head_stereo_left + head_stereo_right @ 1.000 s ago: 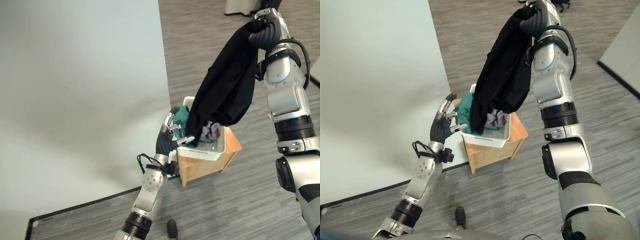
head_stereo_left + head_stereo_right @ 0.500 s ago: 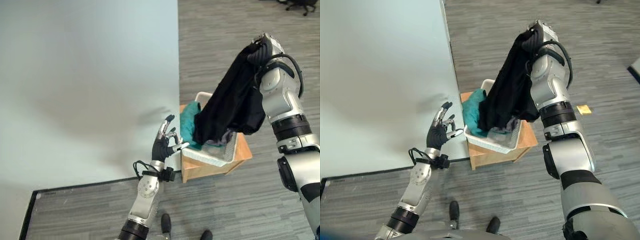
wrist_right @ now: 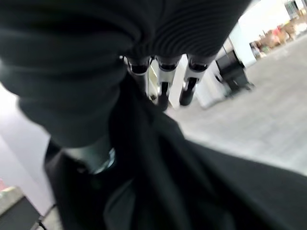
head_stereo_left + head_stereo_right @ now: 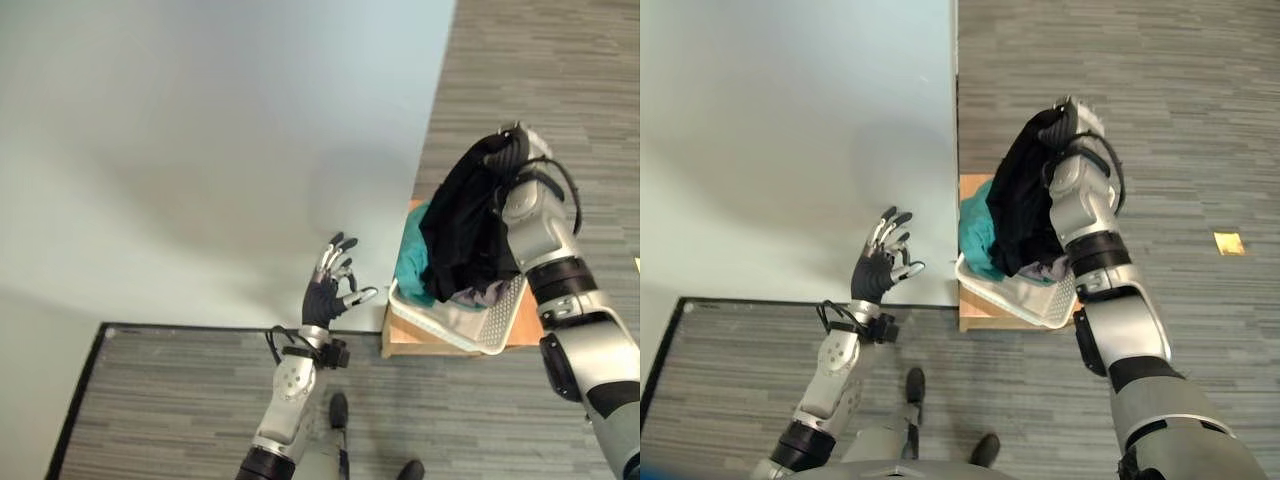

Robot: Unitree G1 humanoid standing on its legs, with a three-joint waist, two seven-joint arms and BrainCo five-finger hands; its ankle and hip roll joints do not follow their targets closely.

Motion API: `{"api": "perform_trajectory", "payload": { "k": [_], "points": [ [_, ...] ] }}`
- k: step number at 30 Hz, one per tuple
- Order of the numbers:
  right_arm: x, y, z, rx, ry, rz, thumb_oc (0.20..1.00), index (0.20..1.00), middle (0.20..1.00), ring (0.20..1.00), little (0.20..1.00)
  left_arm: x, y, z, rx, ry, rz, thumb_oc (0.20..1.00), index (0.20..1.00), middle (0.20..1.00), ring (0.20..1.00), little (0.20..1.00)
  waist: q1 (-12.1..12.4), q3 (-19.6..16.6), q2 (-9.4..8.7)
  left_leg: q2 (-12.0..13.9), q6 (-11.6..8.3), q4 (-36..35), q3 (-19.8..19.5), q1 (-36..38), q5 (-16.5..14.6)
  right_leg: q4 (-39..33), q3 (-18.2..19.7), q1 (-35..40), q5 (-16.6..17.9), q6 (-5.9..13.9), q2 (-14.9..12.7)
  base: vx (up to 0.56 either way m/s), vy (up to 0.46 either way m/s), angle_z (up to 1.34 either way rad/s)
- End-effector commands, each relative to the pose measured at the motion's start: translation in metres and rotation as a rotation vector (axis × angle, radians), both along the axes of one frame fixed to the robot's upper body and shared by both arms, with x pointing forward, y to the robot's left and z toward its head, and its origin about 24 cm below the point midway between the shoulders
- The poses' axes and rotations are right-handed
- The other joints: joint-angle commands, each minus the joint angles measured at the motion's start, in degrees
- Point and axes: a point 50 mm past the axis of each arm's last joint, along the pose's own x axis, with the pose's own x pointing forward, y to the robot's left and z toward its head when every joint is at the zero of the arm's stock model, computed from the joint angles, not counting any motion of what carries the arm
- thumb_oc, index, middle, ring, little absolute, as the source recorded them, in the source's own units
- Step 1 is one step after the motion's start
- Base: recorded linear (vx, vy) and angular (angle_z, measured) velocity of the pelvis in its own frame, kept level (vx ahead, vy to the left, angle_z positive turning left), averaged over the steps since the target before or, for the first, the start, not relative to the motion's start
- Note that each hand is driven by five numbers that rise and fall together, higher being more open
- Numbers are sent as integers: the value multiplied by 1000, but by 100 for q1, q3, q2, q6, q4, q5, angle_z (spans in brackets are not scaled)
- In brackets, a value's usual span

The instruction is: Pick up bed clothes into laundry basket.

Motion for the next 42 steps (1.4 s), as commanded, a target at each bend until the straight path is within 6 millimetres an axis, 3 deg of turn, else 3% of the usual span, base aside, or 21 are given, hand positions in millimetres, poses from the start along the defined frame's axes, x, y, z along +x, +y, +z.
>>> {"api": "perform_trajectory", "payload": {
  "k": [1,3,6,7,11,18,21,25,27,28,30,31,32,33,34,40,42],
  "points": [
    [-8,-14,11,-4,-76,-12,1000,1000,1000,1000,1000,3,-15,24,-54,-115,-55,1000,1000,1000,1000,1000,116,-51,-33,237,-701,-201,162,485,-32,-210,-123,263,-211,263,-133,23,24,-3],
    [-14,-16,-16,28,-27,-15,1000,1000,1000,1000,1000,3,-16,20,-45,-102,-64,1000,1000,1000,1000,1000,106,-90,-47,234,-687,-201,189,600,-52,-210,-115,368,-229,249,-120,33,41,6],
    [-18,-16,-26,36,-11,-10,1000,1000,1000,1000,1000,3,-19,14,-20,-82,-84,1000,1000,1000,1000,1000,95,-126,-66,246,-683,-201,223,692,-72,-210,-73,447,-241,233,-108,23,27,-7],
    [-19,-13,-30,41,-3,6,1000,1000,1000,1000,1000,5,-26,5,76,-50,-130,1000,1000,1000,1000,1000,41,-163,-53,260,-674,-201,267,776,-101,-210,-16,478,-244,222,-108,29,45,-20],
    [-21,-4,-26,80,-12,83,1000,1000,1000,1000,1000,19,-28,-7,498,-53,-113,1000,1000,1000,1000,1000,-85,-180,14,288,-649,-201,400,950,-156,-210,120,515,-230,199,-121,10,43,-20],
    [-50,20,-20,162,-96,290,1000,1000,1000,1000,1000,23,-28,-25,713,-4,-102,1000,1000,1000,1000,1000,-286,-198,88,340,-641,-201,559,1159,-225,-210,316,556,-220,148,-125,17,2,-18],
    [-83,45,-22,211,-153,487,1000,1000,1000,1000,1000,24,-24,-29,792,11,-91,1000,1000,1000,1000,1000,-410,-207,137,350,-617,-201,625,1264,-269,-210,425,582,-224,141,-137,9,-9,-23],
    [-100,56,-43,260,-101,566,1000,1000,1000,1000,1000,21,-23,-30,796,2,-96,1000,1000,1000,1000,1000,-483,-217,157,346,-608,-201,652,1327,-290,-210,473,608,-228,138,-132,-8,3,-10],
    [-112,62,-73,265,0,594,1000,1000,1000,1000,1000,18,-25,-31,778,3,-106,1000,1000,1000,1000,1000,-534,-204,164,346,-598,-201,670,1378,-317,-210,502,628,-227,138,-133,-8,1,-2],
    [-112,62,-74,266,1,594,1000,1000,1000,1000,1000,17,-24,-32,778,5,-106,1000,1000,1000,1000,1000,-535,-212,163,346,-598,-201,673,1384,-319,-210,504,632,-228,139,-133,0,0,0],
    [-122,64,-111,310,124,572,1000,1000,1000,1000,1000,15,-27,-35,756,16,-111,1000,1000,1000,1000,1000,-580,-197,178,343,-588,-201,695,1436,-341,-210,538,643,-227,136,-142,-12,4,-2],
    [-122,64,-111,310,125,573,1000,1000,1000,1000,1000,14,-27,-36,756,17,-111,1000,1000,1000,1000,1000,-579,-203,177,342,-588,-201,698,1440,-343,-210,540,647,-228,137,-143,-42,27,-8],
    [-129,64,-147,363,250,530,1000,1000,1000,1000,1000,12,-33,-39,709,28,-118,1000,1000,1000,1000,1000,-624,-188,208,330,-578,-201,734,1480,-363,-210,575,637,-204,147,-165,-31,24,-7],
    [-129,65,-147,363,250,530,1000,1000,1000,1000,1000,12,-33,-39,709,29,-118,1000,1000,1000,1000,1000,-619,-192,207,330,-578,-201,739,1483,-366,-210,580,637,-203,148,-165,-48,36,-5],
    [-132,64,-162,393,295,501,1000,1000,1000,1000,1000,11,-36,-41,695,32,-117,1000,1000,1000,1000,1000,-633,-198,216,326,-571,-201,752,1503,-387,-210,613,620,-188,150,-178,-14,14,-6],
    [-138,60,-174,418,315,457,1000,1000,1000,1000,1000,8,-35,-43,646,40,-81,1000,1000,1000,1000,1000,-660,-215,255,307,-566,-201,814,1559,-416,-210,676,608,-151,157,-209,-18,24,-10],
    [-143,54,-171,406,286,431,1000,1000,1000,1000,1000,0,-25,-43,498,76,-8,1000,1000,1000,1000,1000,-631,-227,222,310,-564,-201,805,1593,-426,-210,668,642,-139,158,-213,0,0,0]
  ]
}}
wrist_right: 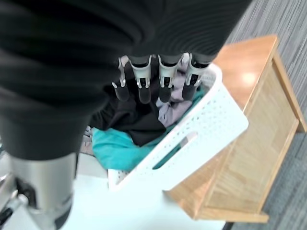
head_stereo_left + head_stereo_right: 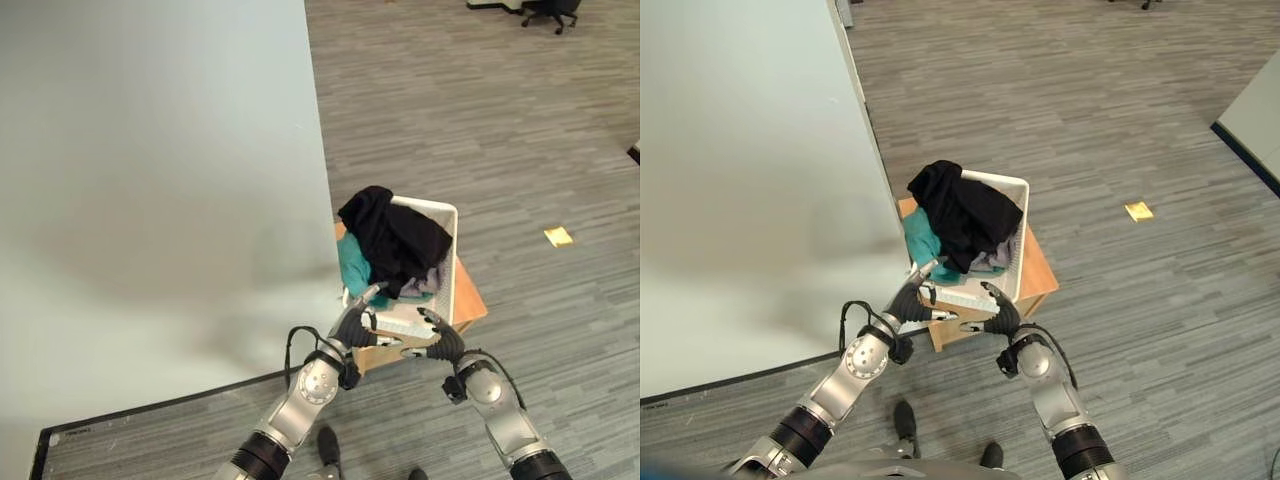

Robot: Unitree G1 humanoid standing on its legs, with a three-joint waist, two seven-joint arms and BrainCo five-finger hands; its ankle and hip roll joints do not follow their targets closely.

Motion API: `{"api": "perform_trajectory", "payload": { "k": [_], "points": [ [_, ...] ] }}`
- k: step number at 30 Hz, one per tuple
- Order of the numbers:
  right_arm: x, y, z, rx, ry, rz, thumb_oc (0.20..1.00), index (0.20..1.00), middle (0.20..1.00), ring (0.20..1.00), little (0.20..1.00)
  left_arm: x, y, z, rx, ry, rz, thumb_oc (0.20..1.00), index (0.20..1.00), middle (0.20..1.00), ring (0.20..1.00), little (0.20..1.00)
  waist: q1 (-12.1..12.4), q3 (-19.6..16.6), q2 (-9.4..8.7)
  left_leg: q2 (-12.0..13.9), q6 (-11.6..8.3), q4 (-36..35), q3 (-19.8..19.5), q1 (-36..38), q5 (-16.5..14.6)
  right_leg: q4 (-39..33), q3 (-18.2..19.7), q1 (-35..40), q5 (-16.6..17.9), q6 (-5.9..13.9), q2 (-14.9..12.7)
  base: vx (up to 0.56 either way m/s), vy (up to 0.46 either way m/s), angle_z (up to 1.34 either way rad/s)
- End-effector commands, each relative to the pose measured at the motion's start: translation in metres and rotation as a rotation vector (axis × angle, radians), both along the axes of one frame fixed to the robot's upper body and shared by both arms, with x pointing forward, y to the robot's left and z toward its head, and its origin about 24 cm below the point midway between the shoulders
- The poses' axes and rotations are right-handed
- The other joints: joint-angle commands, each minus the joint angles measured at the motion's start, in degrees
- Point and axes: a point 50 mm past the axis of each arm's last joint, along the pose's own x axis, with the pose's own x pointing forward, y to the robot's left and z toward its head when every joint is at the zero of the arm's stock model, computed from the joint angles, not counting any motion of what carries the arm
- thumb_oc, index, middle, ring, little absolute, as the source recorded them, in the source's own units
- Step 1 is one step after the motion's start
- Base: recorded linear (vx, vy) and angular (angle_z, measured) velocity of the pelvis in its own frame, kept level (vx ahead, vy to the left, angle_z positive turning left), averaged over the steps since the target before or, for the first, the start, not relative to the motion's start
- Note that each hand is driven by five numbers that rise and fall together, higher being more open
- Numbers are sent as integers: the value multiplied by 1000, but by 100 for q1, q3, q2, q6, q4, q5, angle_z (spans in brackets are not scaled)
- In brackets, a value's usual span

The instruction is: Pick up bed clothes into laundry basket.

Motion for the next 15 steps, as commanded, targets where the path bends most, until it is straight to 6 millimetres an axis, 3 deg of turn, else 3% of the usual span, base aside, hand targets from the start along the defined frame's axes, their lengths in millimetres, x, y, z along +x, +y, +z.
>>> {"api": "perform_trajectory", "payload": {
  "k": [1,4,7,15],
  "points": [
    [5,-7,29,40,-172,-34,1000,1000,1000,1000,1000,0,-4,9,-203,-45,66,1000,1000,1000,1000,1000,169,-205,89,419,-365,31,-14,581,-204,68,-88,61,127,-20,16,0,0,0],
    [-6,-13,35,67,-216,-80,1000,1000,1000,1000,1000,-10,11,-2,-414,9,213,1000,1000,1000,1000,1000,219,-264,9,413,-362,31,-45,643,-208,68,-113,123,121,-30,43,-3,-22,3],
    [-15,-13,30,93,-196,-83,1000,1000,1000,1000,1000,-10,15,-10,-474,55,251,1000,1000,1000,1000,1000,248,-351,-54,408,-352,31,-53,695,-229,68,-114,145,118,-33,65,0,-7,2],
    [-15,-3,29,111,-200,-64,1000,1000,1000,1000,1000,-8,29,-8,-545,42,313,1000,1000,1000,1000,1000,334,-471,-93,439,-399,31,-44,713,-221,68,-146,126,161,-40,63,0,0,0]
  ]
}}
